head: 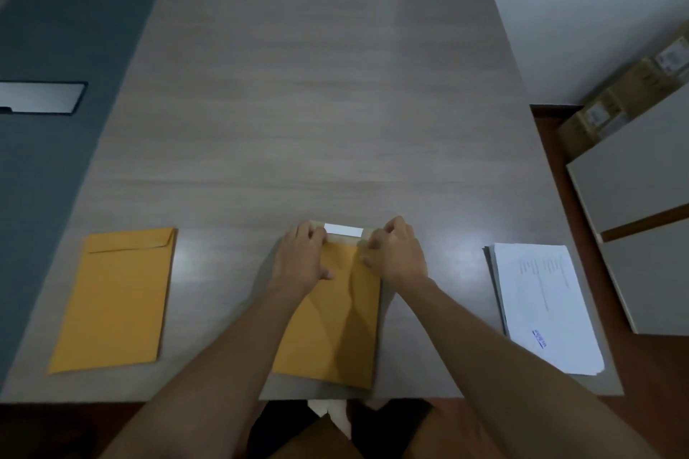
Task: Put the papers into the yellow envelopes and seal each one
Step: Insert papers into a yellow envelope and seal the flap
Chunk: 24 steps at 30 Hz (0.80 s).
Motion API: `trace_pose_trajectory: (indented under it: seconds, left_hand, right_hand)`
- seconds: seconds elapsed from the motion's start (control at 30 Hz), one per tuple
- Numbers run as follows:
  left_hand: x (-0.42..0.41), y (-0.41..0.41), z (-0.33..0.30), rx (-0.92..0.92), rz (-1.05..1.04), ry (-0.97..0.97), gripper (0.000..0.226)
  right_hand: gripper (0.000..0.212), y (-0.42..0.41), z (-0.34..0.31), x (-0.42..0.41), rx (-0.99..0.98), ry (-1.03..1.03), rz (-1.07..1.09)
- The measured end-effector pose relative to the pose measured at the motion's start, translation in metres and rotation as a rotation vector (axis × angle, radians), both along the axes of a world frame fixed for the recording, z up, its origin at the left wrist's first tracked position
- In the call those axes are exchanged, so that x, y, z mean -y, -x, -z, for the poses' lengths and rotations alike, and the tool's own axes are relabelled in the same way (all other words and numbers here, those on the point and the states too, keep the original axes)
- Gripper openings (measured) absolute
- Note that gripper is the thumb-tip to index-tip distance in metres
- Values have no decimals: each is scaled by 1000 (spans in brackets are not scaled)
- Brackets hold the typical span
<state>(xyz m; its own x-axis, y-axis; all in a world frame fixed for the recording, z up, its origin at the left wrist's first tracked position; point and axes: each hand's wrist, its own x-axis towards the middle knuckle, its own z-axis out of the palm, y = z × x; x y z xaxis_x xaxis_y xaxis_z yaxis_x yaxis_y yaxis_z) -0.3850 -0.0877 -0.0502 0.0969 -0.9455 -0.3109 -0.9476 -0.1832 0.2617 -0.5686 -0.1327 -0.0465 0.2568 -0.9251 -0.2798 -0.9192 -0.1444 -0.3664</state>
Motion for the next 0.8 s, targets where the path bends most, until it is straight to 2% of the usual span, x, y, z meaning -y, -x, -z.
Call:
trace_pose_trajectory:
  seconds: [0.3,0.5,0.8]
  left_hand:
    - [8,-5,0,-17,57,26,65]
    - [17,-1,-6,-29,149,59,64]
    - [13,80,-26,-199,268,92,41]
  right_hand:
    - [32,-9,-6,-8,-31,-55,55]
    - [38,-4,-23,-16,26,-35,223]
    - [35,84,-49,-35,30,46,491]
